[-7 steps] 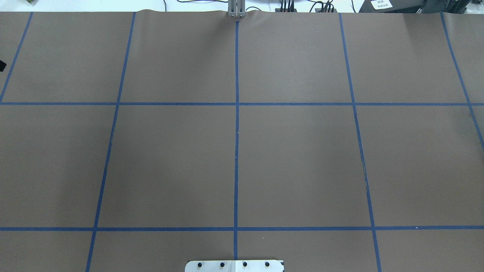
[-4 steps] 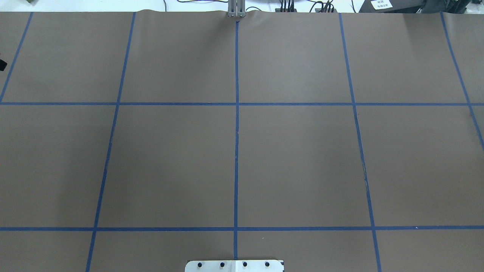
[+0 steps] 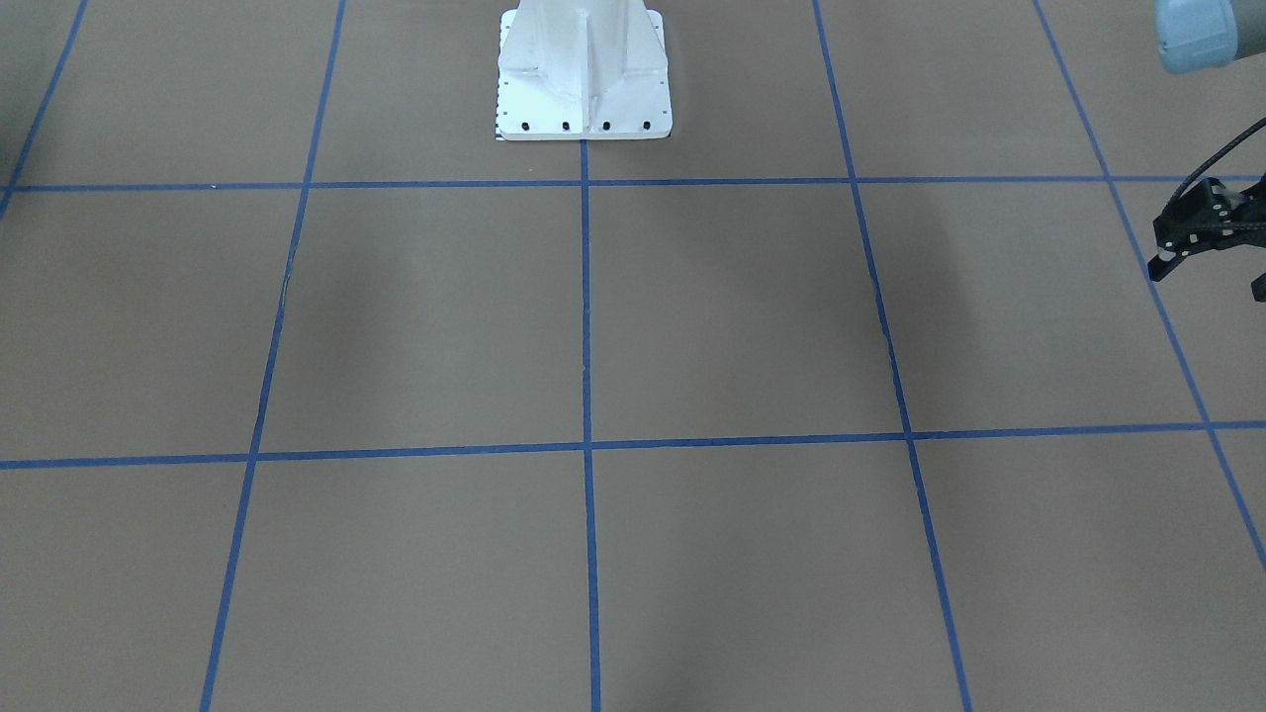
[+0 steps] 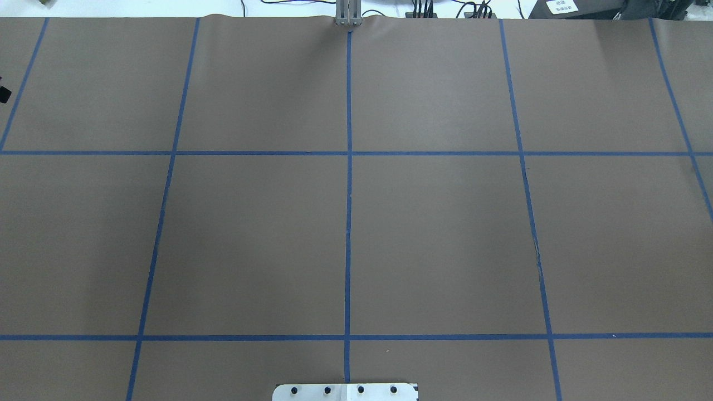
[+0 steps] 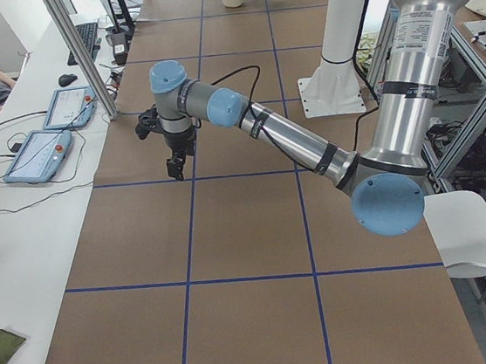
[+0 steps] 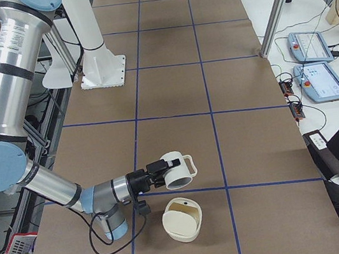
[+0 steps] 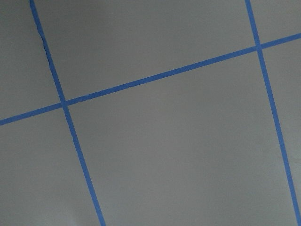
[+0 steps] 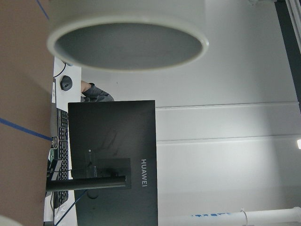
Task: Left arm hands cup to right arm to dump lemon
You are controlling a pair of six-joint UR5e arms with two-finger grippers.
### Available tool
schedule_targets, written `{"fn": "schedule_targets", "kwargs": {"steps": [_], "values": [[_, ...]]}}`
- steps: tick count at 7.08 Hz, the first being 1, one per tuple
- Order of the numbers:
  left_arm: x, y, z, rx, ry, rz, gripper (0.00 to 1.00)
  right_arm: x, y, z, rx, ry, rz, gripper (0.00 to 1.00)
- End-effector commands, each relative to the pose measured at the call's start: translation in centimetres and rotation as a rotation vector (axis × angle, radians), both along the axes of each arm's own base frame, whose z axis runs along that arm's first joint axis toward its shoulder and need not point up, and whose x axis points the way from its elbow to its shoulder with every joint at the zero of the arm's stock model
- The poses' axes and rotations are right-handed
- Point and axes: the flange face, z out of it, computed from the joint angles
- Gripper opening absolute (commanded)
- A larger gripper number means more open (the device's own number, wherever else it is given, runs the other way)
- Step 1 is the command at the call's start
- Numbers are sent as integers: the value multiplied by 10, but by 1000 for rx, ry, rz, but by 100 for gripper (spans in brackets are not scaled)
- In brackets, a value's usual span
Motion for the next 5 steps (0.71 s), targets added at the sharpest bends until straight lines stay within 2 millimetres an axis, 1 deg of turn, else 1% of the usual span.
{"fn": "schedule_targets", "kwargs": {"steps": [1,3,5], "values": [[-1,0,-2,3,0,-2,100,8,-6,-4,10,-178,20,0],[-1,-1,-2,2,0,-3,100,19,-1,-2,10,-307,23,0],[-1,-1,-3,4,0,-3,100,32,6,5,-10,-483,24,0]]}}
